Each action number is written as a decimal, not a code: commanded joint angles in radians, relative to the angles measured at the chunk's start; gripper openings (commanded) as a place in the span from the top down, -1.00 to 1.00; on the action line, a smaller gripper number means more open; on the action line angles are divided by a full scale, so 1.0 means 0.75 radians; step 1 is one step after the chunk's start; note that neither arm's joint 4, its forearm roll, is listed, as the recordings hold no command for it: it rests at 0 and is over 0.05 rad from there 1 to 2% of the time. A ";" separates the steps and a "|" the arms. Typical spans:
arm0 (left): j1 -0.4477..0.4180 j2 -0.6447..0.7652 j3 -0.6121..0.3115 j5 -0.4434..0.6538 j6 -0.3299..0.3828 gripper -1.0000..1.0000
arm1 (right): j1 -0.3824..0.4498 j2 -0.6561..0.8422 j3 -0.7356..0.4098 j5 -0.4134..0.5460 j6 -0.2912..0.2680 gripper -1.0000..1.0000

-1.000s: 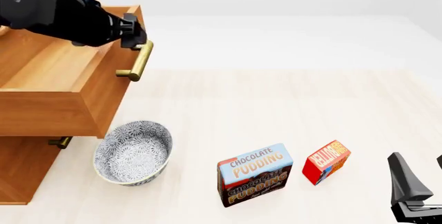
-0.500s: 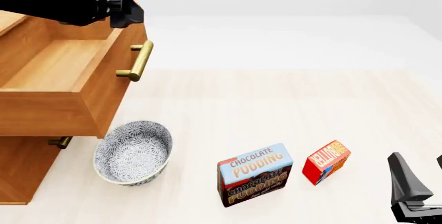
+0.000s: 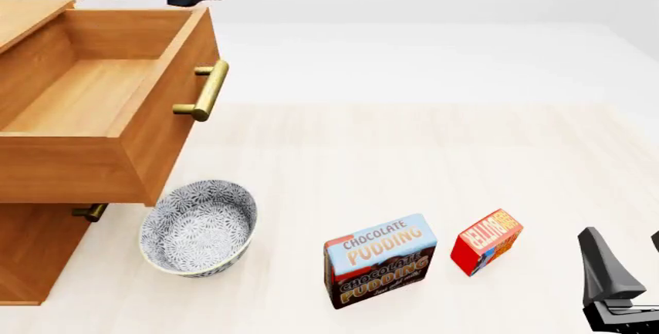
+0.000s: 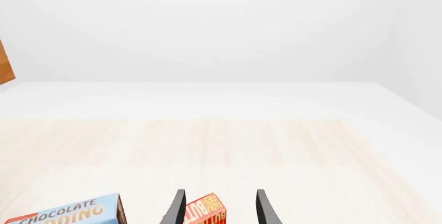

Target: Put the butter at the back in the top drawer of the cabinet and close it.

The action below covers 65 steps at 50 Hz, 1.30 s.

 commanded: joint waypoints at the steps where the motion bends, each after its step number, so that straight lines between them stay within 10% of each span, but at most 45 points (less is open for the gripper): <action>1: -0.064 0.053 -0.075 0.016 0.042 -1.00 | 0.000 0.000 0.000 0.000 0.000 -1.00; 65: -0.497 0.629 -0.338 -0.061 0.111 -1.00 | 0.000 0.000 0.000 0.000 0.000 -1.00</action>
